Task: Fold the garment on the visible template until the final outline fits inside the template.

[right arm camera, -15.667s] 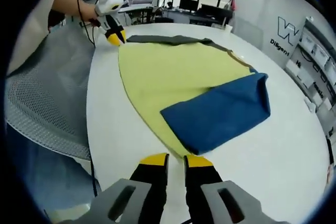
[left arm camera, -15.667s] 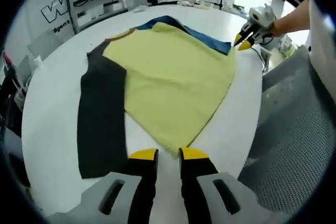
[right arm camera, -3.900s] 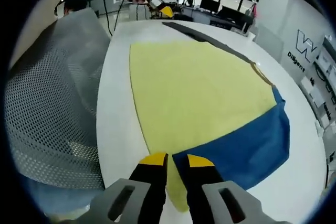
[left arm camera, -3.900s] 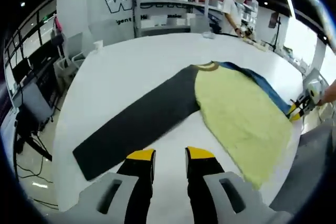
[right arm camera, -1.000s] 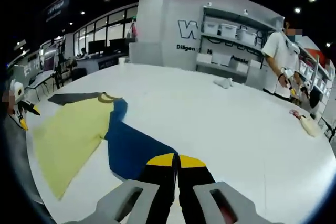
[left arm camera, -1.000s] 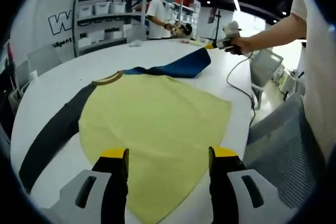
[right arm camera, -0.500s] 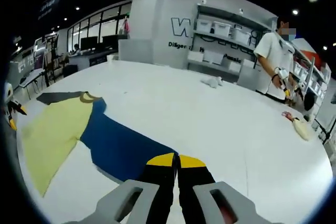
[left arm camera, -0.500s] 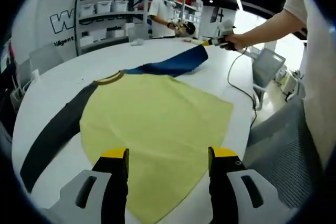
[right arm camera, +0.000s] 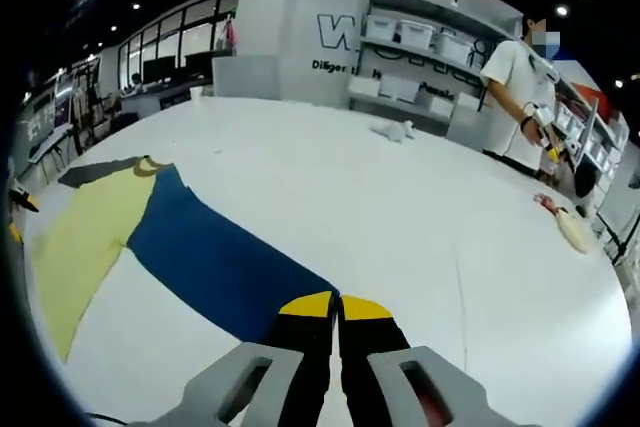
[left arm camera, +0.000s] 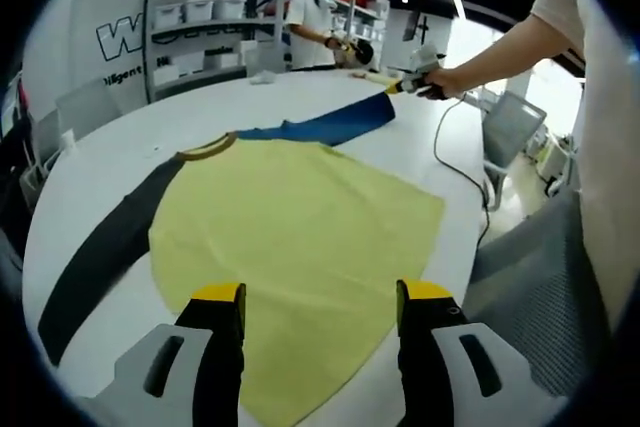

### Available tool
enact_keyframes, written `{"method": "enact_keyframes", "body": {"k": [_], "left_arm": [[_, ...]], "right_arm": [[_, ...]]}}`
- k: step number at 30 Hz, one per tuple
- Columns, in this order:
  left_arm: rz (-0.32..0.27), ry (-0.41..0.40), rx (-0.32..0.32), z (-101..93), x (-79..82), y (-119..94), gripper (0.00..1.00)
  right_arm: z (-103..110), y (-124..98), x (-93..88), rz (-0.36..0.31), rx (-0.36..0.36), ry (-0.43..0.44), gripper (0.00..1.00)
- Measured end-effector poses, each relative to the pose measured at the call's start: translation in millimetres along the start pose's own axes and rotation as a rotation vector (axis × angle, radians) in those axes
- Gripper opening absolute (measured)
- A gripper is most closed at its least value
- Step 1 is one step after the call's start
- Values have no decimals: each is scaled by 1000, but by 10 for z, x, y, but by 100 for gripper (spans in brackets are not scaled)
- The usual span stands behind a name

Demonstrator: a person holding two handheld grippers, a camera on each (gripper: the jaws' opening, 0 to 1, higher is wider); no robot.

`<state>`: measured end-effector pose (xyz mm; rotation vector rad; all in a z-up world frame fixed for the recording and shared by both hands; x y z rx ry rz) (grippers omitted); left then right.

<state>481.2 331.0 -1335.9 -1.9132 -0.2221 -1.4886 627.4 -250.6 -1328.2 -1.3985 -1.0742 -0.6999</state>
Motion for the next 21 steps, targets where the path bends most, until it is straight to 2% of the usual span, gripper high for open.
{"method": "enact_keyframes", "body": {"k": [3,5,8,13,17,21], "left_arm": [[1,-2,3,0,3,0,60],[1,-3,5,1,6,0,60],[3,-5,6,0,0,-3,60],[10,-8,5,-13,-6,-6,60],[8,-8,5,-14,2,-4,60],[10,-7,4,-15,5,-3,59]], "right_arm": [[-2,15,-82,20,0,5,0],[12,5,-186,78,9,-15,0],[25,23,-254,91,14,-10,0],[57,33,-411,206,25,-55,0],[51,46,-432,210,24,-49,0],[-9,78,-339,183,13,-50,0]]}}
Point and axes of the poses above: the point that each gripper's makers call its tool centre point, and the gripper's own axes: y roughly forward along the fingers, z roughly to its left, x roughly out of its top, the point moved 6 cm from there along -y, roughly backward along the fingers, and after that the axes turned 13 degrees about -z, right-handed, at the moved point
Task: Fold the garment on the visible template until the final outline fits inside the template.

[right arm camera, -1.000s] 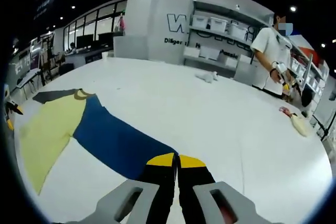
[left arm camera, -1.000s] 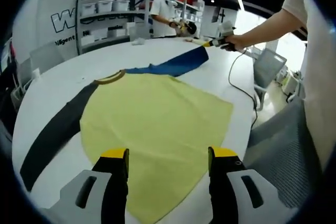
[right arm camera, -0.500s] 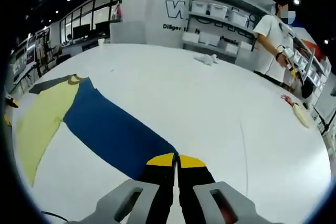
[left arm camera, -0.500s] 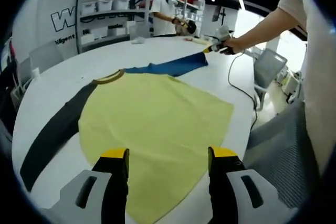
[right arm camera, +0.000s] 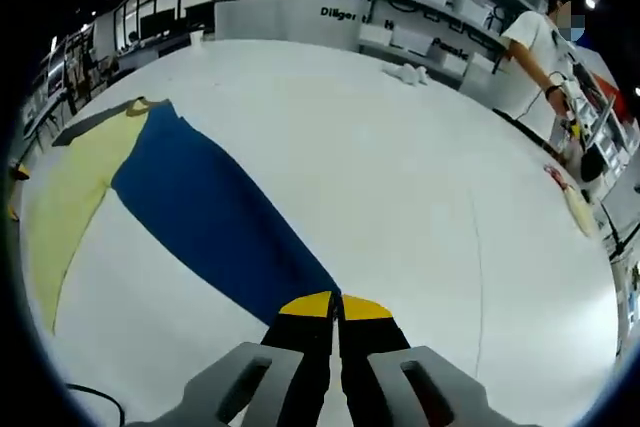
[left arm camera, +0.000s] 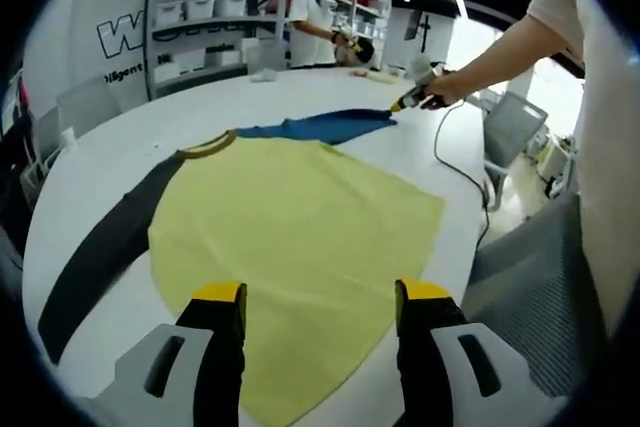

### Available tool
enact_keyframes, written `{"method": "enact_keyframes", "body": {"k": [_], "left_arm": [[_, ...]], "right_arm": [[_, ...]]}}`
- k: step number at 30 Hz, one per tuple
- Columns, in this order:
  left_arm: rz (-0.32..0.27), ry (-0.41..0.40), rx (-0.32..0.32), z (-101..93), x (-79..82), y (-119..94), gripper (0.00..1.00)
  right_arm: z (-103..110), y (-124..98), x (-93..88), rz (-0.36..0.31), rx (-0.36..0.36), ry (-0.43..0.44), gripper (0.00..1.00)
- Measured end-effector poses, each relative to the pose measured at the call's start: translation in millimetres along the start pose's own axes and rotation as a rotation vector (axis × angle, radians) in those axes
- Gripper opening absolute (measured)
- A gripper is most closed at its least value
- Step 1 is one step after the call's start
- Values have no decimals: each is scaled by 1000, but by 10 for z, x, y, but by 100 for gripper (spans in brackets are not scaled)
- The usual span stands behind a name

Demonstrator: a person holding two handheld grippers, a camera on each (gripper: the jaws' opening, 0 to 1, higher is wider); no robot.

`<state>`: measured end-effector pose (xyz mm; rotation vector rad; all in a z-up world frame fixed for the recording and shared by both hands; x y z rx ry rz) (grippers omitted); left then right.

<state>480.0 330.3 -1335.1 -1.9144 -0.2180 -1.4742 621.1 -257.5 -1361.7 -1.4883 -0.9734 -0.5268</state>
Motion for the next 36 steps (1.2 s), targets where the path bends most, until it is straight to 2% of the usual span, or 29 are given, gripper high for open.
{"method": "enact_keyframes", "body": {"k": [9,13,18,23,26,29,36], "left_arm": [[-1,0,-2,-12,13,14,59],[-3,0,-2,-7,22,22,59],[-10,-2,-4,-9,33,29,59],[-13,-5,-3,-14,30,30,59],[-14,-5,-5,-26,24,30,59],[-15,-7,-6,-36,20,27,58],[-13,-5,-2,-36,21,3,58]], "right_arm": [[-72,34,80,-11,-26,-1,0],[-78,22,63,-10,-35,4,2],[96,-32,63,-62,42,-2,3],[259,-64,11,-62,128,-15,6],[325,-70,-35,-49,161,-16,9],[374,-72,-101,-23,183,-24,17],[366,-26,-198,23,198,-70,15]]}}
Point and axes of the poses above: the point that each gripper's makers call its tool centre point, and the gripper's own axes: y roughly forward along the fingers, z roughly to its left, x roughly out of its top, the point moved 6 cm from there along -y, roughly backward along the fingers, and after that the axes turned 13 degrees about -z, right-handed, at the moved point
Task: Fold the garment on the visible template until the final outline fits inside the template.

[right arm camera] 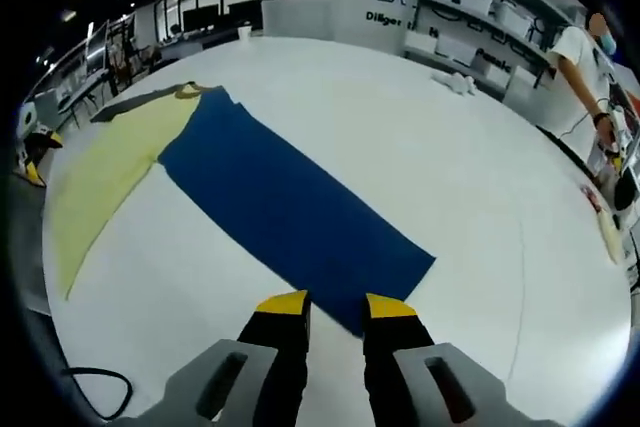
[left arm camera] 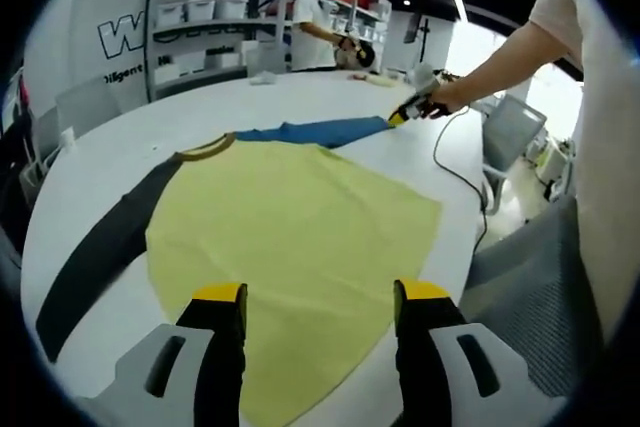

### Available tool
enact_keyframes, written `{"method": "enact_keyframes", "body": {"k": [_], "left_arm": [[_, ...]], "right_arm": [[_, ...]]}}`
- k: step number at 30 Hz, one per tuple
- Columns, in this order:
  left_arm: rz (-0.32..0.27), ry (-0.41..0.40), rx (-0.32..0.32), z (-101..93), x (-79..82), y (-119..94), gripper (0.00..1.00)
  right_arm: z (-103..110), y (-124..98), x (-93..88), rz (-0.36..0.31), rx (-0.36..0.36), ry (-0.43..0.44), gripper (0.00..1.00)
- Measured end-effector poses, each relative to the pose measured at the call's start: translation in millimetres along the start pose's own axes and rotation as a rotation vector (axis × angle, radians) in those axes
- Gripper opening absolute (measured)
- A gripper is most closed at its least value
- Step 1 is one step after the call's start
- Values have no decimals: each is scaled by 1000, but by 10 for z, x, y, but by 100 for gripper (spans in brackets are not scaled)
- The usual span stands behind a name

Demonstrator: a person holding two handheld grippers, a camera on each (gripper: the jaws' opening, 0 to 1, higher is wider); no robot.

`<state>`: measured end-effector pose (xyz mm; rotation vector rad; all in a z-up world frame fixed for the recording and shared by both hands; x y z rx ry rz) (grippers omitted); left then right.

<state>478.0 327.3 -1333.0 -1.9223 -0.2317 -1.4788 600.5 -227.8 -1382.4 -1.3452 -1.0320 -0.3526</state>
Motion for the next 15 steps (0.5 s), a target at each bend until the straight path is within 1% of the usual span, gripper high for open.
{"method": "enact_keyframes", "body": {"k": [2,5,6,8,13,15], "left_arm": [[3,1,1,-4,-4,-7,58],[6,0,3,-5,-6,-10,58],[7,0,4,-5,-4,-10,58],[7,1,5,-4,4,-7,58],[4,0,7,12,29,9,58],[3,1,5,12,35,18,58]], "right_arm": [[-3,23,-22,14,9,-4,18],[-22,51,-72,48,15,-11,17],[-38,55,-47,29,12,-3,17],[-53,64,-50,33,15,6,17],[-73,47,-80,41,18,24,8],[-60,14,-89,45,22,24,1]]}}
Point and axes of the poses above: the point that each gripper's makers call its tool centre point, and the gripper's own axes: y roughly forward along the fingers, z roughly to its left, x roughly out of its top, the point moved 6 cm from there along -y, roughly backward along the fingers, and after that the axes turned 13 degrees about -z, right-handed, at the moved point
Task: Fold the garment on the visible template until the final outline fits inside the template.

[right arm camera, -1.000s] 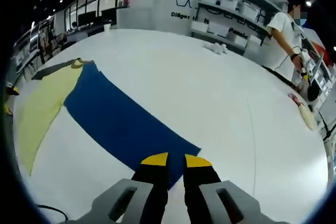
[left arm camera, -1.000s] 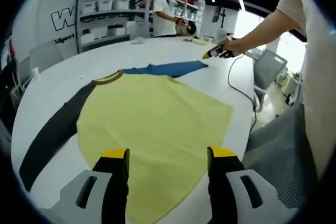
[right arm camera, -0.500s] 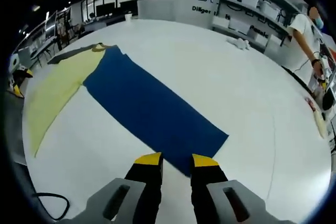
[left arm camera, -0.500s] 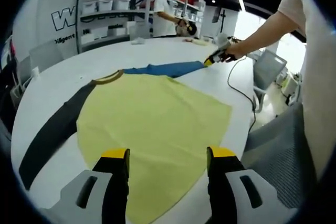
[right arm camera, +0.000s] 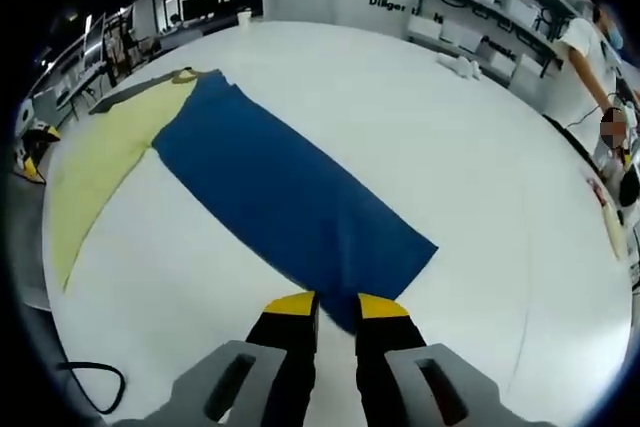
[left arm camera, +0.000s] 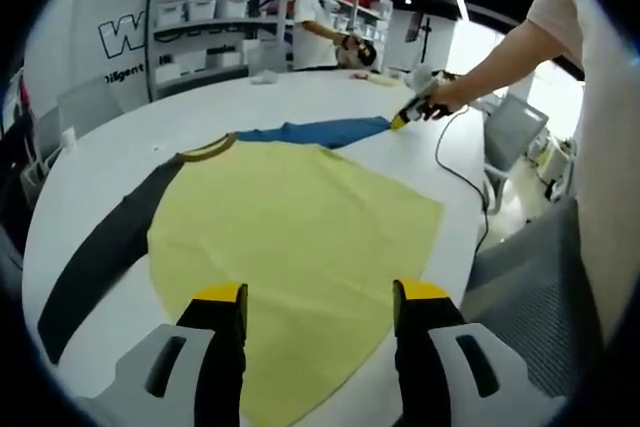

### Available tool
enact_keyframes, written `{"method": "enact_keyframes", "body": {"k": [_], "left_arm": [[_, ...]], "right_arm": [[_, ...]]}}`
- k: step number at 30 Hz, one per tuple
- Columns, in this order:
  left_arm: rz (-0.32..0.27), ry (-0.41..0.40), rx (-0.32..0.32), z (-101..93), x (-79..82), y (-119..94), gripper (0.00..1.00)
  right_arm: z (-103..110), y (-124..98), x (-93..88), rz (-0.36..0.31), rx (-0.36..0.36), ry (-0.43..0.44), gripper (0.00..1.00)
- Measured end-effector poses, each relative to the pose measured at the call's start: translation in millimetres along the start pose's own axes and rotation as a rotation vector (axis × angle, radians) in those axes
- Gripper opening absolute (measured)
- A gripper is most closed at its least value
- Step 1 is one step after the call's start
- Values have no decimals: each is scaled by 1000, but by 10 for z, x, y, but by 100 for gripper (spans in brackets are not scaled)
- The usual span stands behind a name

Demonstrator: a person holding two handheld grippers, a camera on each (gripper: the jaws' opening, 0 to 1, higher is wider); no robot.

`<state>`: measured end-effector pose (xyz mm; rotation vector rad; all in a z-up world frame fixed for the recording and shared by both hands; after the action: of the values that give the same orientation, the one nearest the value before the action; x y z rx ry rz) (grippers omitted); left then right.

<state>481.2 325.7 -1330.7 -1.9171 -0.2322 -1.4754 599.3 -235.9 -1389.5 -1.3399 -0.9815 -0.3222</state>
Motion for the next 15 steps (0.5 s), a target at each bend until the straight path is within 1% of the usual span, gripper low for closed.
{"method": "enact_keyframes", "body": {"k": [6,9,13,15], "left_arm": [[-5,3,-8,-14,15,17,57],[-5,3,-9,-15,12,10,57],[-8,3,-8,-12,9,-6,57],[-10,3,-6,-10,11,-13,57]], "right_arm": [[61,-44,-33,10,5,-27,0],[90,-64,-42,11,-2,17,0],[101,-73,-48,27,5,-2,0],[135,-84,-49,35,9,23,0]]}}
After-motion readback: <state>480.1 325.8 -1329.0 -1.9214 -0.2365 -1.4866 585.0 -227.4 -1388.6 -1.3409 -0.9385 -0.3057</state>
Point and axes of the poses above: the point that each gripper's makers call its tool centre point, and the gripper's own axes: y roughly forward along the fingers, z roughly to its left, x roughly out of its top, the point moved 6 cm from there along -y, roughly backward along the fingers, and after that the axes turned 13 degrees about -z, right-handed, at the moved point
